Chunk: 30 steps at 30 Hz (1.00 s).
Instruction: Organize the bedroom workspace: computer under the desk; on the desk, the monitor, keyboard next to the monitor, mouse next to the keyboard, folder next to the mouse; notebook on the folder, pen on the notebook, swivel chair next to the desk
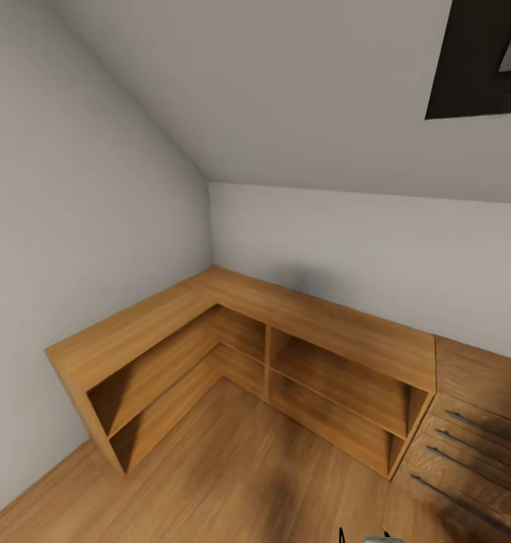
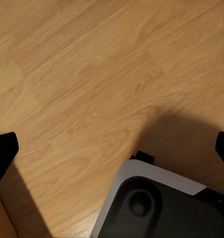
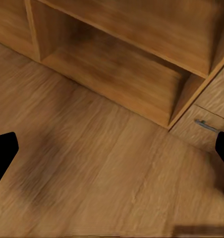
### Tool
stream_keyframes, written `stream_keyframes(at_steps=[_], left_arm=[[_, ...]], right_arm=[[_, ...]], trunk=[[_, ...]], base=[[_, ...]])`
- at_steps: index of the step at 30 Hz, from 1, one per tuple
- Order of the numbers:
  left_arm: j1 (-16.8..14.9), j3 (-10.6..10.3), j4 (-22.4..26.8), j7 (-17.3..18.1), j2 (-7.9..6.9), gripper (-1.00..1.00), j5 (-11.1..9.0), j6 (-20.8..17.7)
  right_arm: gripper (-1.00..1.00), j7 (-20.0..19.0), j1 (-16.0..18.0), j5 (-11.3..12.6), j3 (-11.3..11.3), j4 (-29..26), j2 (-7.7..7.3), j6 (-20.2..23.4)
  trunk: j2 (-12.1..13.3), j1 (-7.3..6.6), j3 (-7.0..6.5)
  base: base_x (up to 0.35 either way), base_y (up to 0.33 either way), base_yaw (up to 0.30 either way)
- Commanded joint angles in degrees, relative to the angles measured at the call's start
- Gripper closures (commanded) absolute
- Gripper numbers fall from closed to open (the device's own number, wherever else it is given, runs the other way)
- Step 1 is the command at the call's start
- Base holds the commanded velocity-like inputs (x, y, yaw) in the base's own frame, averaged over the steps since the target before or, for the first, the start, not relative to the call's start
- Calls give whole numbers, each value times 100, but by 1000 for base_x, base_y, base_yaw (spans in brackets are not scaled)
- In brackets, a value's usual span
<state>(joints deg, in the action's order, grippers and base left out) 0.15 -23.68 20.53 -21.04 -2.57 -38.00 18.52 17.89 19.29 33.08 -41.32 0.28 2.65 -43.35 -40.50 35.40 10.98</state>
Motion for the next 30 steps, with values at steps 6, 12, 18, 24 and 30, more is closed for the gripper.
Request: stream_keyframes(at_steps=[6,12,18,24,30], left_arm=[[2,-49,14,-41,-7,-100,-41,11],[2,-49,14,-41,-7,-100,-41,11],[2,-49,15,-41,-7,-100,-41,11],[2,-49,17,-41,-7,-100,-41,11],[2,-49,13,-41,-7,-100,-41,4]], right_arm=[[-100,31,5,304,-51,-1,94,367],[-100,30,5,327,-52,-5,101,401],[-100,30,5,330,-52,-7,98,406],[-100,30,5,330,-49,-8,98,406],[-100,27,5,330,-43,-10,97,406]], trunk=[[-6,4,39],[-6,4,91],[-6,4,146],[-6,4,201],[-6,4,252]], base=[[305,95,-200],[313,36,-49],[315,81,-7],[285,128,-1],[80,31,-38]])
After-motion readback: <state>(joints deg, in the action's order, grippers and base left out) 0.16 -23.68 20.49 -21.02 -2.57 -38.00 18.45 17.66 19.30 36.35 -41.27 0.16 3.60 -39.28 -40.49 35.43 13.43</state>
